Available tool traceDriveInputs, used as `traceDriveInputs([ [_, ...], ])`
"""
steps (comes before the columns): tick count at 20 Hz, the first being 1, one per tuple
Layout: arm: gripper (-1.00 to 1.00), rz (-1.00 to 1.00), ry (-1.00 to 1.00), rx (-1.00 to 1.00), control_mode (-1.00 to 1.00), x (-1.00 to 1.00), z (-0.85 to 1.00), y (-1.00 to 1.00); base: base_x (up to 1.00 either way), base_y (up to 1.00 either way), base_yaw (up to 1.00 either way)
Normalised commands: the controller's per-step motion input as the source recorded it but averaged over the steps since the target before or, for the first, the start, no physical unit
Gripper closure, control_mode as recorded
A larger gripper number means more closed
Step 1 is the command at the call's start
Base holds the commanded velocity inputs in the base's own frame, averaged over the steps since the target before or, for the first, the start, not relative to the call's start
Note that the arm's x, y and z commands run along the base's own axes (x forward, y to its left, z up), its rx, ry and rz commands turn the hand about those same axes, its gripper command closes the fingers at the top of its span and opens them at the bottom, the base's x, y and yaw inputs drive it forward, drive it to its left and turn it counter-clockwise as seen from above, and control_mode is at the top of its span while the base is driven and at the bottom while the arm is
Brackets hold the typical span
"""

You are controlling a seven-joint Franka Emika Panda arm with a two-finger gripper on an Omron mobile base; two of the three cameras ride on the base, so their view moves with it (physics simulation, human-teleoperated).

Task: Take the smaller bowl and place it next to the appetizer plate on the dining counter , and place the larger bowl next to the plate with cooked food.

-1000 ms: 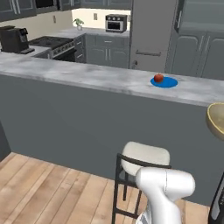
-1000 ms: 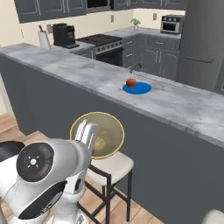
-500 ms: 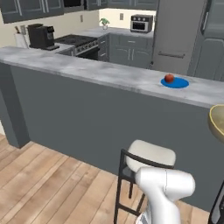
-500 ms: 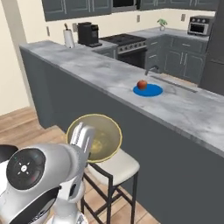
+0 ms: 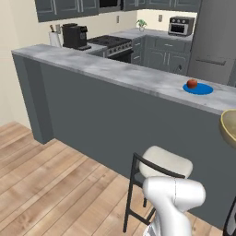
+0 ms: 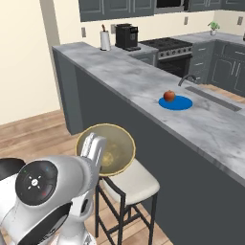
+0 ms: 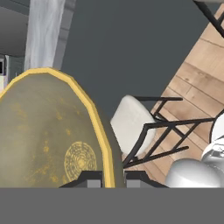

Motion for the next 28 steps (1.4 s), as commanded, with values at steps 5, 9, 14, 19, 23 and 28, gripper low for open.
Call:
traceDriveInputs([
  [5, 1.00, -0.01, 0.00, 0.00, -1.00, 0.00, 0.40, -0.13, 0.01, -0.02, 0.00],
  [9, 1.00, -0.01, 0.00, 0.00, -1.00, 0.03, 0.80, -0.13, 0.00, 0.00, 0.00],
  [14, 1.00, 0.01, 0.04, -0.12, -1.00, 0.28, 0.51, -0.30, 0.00, 0.00, 0.00],
  [19, 1.00, 0.00, 0.17, -0.25, -1.00, 0.67, 0.08, -0.19, 0.00, 0.00, 0.00],
  [23, 1.00, 0.16, 0.08, -0.02, -1.00, 0.84, -0.01, -0.66, 0.00, 0.00, 0.00],
  [28, 1.00, 0.21, 0.01, 0.00, -1.00, 0.80, -0.12, -0.78, 0.00, 0.00, 0.00],
])
